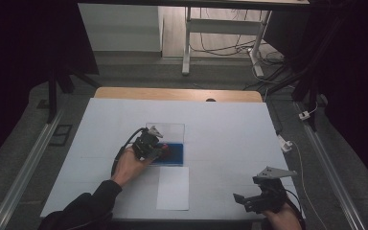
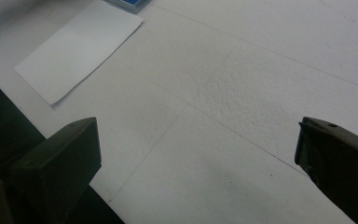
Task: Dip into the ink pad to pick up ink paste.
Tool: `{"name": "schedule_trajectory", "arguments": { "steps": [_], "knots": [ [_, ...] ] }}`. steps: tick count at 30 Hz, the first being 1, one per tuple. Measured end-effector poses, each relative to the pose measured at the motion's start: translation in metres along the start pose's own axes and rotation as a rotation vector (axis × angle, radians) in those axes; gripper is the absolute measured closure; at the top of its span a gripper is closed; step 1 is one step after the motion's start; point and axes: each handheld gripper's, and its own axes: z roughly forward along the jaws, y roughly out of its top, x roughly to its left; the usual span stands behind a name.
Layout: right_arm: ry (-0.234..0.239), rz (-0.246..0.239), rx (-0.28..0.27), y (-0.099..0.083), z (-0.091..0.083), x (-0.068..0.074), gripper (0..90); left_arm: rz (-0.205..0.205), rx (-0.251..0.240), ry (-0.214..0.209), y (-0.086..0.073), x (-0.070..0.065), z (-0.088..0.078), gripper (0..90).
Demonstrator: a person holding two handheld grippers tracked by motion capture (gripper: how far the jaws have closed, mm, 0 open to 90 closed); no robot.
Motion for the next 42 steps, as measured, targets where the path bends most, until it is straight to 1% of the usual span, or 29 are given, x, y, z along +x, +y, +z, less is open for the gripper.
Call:
{"name": "schedule_trajectory", "arguments": {
  "steps": [3, 5, 9, 16, 24, 26, 32, 37, 42],
  "knots": [
    [0.000, 0.000, 0.000, 0.000, 0.000, 0.000, 0.5, 0.014, 0.003, 0.010, 0.001, -0.001, -0.002, 79.7],
    [0.002, 0.000, -0.002, 0.000, 0.000, 0.000, 0.5, 0.016, -0.008, 0.011, 0.002, -0.002, -0.005, 79.7],
    [0.002, 0.000, -0.001, 0.000, 0.000, 0.000, 0.5, 0.017, -0.036, 0.000, 0.004, -0.003, -0.014, 79.7],
    [0.001, -0.001, 0.000, 0.000, 0.000, 0.000, 0.5, 0.025, -0.069, -0.017, 0.006, -0.004, -0.027, 79.6],
    [0.000, -0.002, 0.002, 0.000, 0.000, 0.000, 0.5, 0.015, -0.120, -0.050, 0.006, 0.000, -0.039, 79.6],
    [0.000, -0.002, 0.002, 0.000, 0.000, 0.000, 0.6, 0.010, -0.121, -0.051, 0.006, 0.001, -0.038, 79.6],
    [0.001, -0.002, 0.004, 0.000, 0.000, 0.000, 0.5, 0.007, -0.093, -0.045, 0.004, 0.004, -0.029, 79.6],
    [0.002, -0.003, 0.004, 0.000, 0.001, 0.000, 0.6, -0.014, -0.074, -0.043, 0.002, 0.007, -0.020, 79.6],
    [0.002, -0.004, 0.005, 0.000, 0.001, 0.000, 0.6, -0.014, -0.045, -0.037, 0.001, 0.009, -0.011, 79.6]
  ]
}}
